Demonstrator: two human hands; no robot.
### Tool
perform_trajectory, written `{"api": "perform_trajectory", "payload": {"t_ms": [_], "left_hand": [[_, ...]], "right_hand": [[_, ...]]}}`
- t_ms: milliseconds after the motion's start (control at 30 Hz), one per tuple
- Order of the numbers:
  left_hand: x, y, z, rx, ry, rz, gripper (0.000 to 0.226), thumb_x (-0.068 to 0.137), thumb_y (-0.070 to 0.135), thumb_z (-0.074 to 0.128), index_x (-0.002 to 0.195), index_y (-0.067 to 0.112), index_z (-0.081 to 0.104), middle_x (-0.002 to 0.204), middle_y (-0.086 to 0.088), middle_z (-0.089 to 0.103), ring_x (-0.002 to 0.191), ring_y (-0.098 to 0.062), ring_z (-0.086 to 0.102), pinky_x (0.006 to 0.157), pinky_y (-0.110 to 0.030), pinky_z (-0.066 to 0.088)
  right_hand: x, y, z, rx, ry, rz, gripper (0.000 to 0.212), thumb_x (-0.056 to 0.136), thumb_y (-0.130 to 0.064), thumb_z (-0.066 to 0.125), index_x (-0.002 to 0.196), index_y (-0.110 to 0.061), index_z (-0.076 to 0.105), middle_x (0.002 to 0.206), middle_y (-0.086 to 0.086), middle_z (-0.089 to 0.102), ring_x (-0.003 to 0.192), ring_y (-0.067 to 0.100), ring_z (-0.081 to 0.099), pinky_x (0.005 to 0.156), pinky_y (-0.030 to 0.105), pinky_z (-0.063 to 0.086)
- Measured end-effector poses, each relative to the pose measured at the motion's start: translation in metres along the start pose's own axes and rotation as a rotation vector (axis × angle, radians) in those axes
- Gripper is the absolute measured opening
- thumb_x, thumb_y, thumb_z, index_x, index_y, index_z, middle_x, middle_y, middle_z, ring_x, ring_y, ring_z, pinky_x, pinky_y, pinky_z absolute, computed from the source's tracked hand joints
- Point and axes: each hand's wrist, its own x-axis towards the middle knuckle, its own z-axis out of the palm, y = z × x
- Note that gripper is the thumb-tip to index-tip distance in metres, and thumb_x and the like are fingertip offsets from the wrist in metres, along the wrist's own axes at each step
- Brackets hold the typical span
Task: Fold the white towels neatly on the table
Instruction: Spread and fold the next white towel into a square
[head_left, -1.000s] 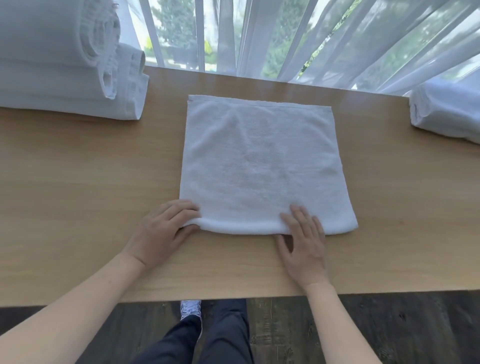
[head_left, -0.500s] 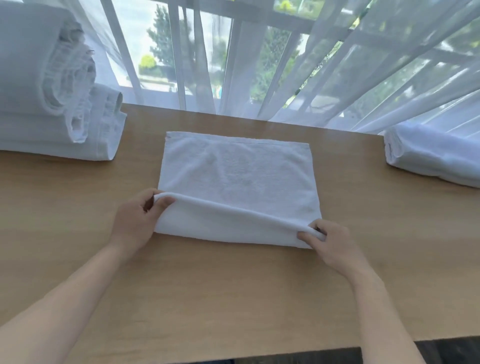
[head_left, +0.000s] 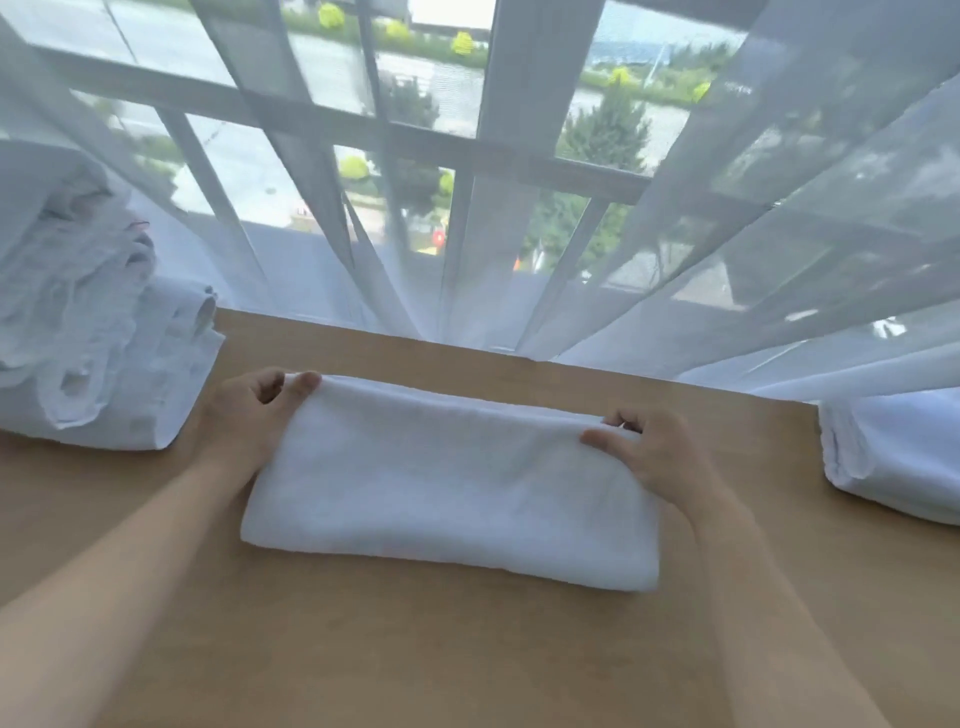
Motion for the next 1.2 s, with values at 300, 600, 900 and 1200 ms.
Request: {"api": "perform_trajectory", "payload": {"t_ms": [300,600,900,1200], "left_hand": [[0.016,-0.006,0.023,0.331,0.228,0.076,0.041,0.089,0.067,0.055,0.079,0.029,0.062,0.068,0.012,0.062,0.066,-0.015,0.058,0.058,-0.034,0.045],[-0.018,0.019,0.036,0.33,0.222,0.326,0.046,0.098,0.047,0.041,0.124,0.014,0.06,0.131,-0.007,0.06,0.122,-0.03,0.054,0.101,-0.047,0.041],[-0.096,0.047,0.119,0.683,-0.242,0.641,0.059,0.098,0.032,0.022,0.153,0.016,0.039,0.16,-0.004,0.034,0.149,-0.026,0.029,0.124,-0.043,0.018],[-0.07,0.016,0.089,0.85,-0.27,0.472,0.077,0.087,0.072,0.002,0.156,0.042,-0.011,0.164,0.013,-0.023,0.149,-0.011,-0.026,0.121,-0.037,-0.018]], "right_hand": [[0.041,0.015,0.025,0.02,0.111,0.06,0.036,0.072,-0.058,0.077,0.072,-0.029,0.056,0.066,-0.019,0.06,0.06,-0.002,0.053,0.053,0.028,0.034],[0.007,-0.007,0.055,-0.303,0.519,0.019,0.03,0.095,-0.036,0.058,0.117,-0.017,0.063,0.121,0.005,0.06,0.119,0.032,0.051,0.098,0.044,0.032],[-0.045,-0.058,0.155,-0.321,0.24,-0.167,0.053,0.105,-0.033,0.026,0.157,-0.031,0.024,0.167,-0.007,0.01,0.154,0.011,0.0,0.123,0.035,-0.011],[-0.044,-0.024,0.132,-0.442,0.186,-0.109,0.062,0.1,-0.056,0.019,0.158,-0.04,0.005,0.168,-0.007,-0.004,0.154,0.015,-0.009,0.122,0.038,-0.014]]}}
